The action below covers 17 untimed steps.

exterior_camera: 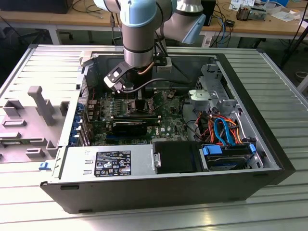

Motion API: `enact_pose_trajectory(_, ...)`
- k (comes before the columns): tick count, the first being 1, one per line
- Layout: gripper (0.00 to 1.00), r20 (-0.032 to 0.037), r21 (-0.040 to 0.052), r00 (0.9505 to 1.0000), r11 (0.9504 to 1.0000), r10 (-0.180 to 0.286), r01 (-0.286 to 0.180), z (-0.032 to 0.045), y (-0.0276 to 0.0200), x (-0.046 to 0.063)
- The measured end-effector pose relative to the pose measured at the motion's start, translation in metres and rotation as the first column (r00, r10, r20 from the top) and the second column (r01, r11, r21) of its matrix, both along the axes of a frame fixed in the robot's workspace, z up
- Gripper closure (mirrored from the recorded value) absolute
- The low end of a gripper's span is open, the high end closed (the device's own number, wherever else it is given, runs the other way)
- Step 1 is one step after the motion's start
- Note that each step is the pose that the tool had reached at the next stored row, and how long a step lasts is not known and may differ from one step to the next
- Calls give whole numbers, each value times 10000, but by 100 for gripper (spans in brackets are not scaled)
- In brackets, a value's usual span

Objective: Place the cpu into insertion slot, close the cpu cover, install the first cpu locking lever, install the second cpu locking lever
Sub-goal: 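Close the cpu cover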

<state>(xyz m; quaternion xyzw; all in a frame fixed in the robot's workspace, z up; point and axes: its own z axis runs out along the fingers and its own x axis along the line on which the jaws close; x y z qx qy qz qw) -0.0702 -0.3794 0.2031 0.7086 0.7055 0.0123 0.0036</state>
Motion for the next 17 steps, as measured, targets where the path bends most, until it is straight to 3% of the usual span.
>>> enact_pose_trajectory(1,45,0,1,10000,10000,0,0,0,0,0)
enact_pose_trajectory(2,38,0,0,10000,10000,0,0,0,0,0)
enact_pose_trajectory(17,38,0,-29,9999,9999,137,-137,10,19,-1)
